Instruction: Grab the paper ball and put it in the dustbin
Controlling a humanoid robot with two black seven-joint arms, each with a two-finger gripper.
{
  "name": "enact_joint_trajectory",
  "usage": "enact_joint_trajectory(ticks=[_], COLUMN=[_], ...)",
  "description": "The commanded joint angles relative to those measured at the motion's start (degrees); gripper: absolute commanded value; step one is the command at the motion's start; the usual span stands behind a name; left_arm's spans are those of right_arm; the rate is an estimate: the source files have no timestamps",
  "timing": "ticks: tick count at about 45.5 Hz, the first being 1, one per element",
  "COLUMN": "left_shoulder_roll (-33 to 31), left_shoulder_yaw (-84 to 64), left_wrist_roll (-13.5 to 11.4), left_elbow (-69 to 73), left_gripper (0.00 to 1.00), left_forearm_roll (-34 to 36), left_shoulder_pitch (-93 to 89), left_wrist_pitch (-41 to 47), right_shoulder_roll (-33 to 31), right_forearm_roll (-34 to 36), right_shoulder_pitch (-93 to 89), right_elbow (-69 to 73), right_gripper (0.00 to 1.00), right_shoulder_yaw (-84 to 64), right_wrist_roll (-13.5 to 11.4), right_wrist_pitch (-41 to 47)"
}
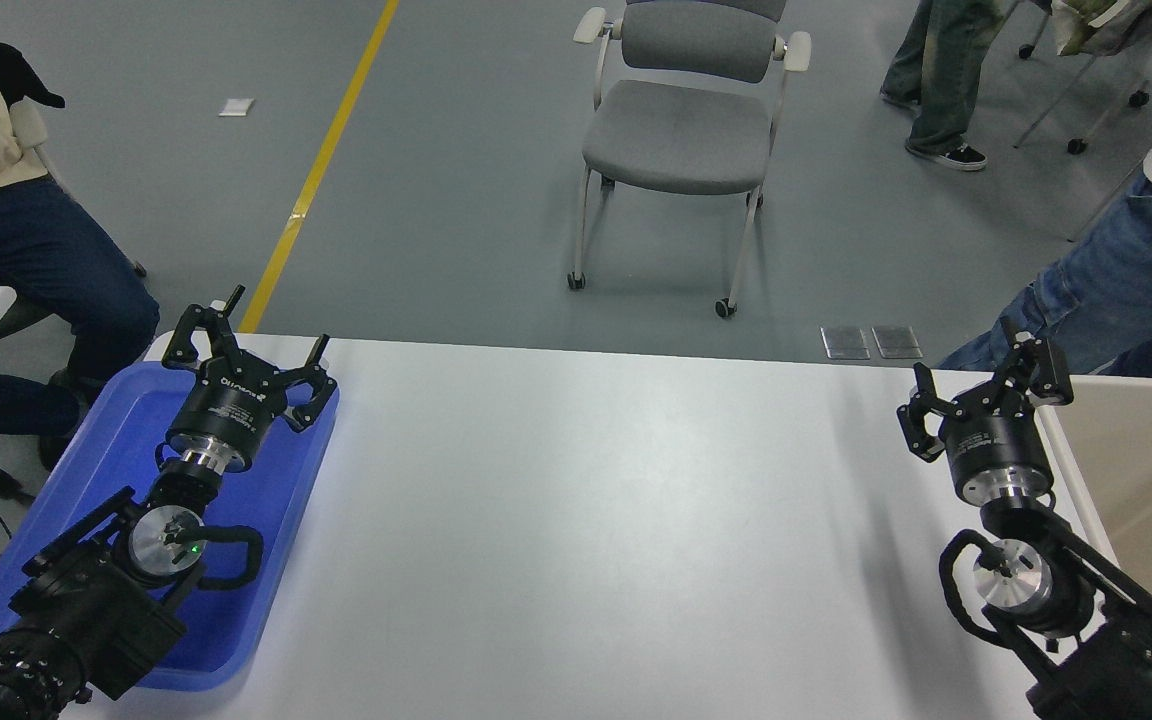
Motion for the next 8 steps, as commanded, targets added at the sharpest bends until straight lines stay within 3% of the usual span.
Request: enact_joint_trajectory(ticks=[1,8], left_shoulder_roll=[0.0,0.0], left_shoulder_yaw=[0.0,0.0], left_wrist_roll=[0.0,0.0], left_elbow=[0.0,0.0], left_gripper=[1.0,1.0], left_forearm_roll=[0.02,0.02], left_shoulder_pitch=[0.0,0.0], left_wrist_pitch=[0.0,0.0], right_shoulder_roll=[-0.68,-0.85], right_forearm_roll=[-0.29,-0.29], right_shoulder_pitch=[-0.95,-0.86], right_elbow=[0.05,0.05], right_gripper=[1.0,1.0], right_shoulder_yaw=[-1.36,-1.1], right_wrist_roll=[1.15,1.15], right_wrist_pitch=[0.24,-0.02])
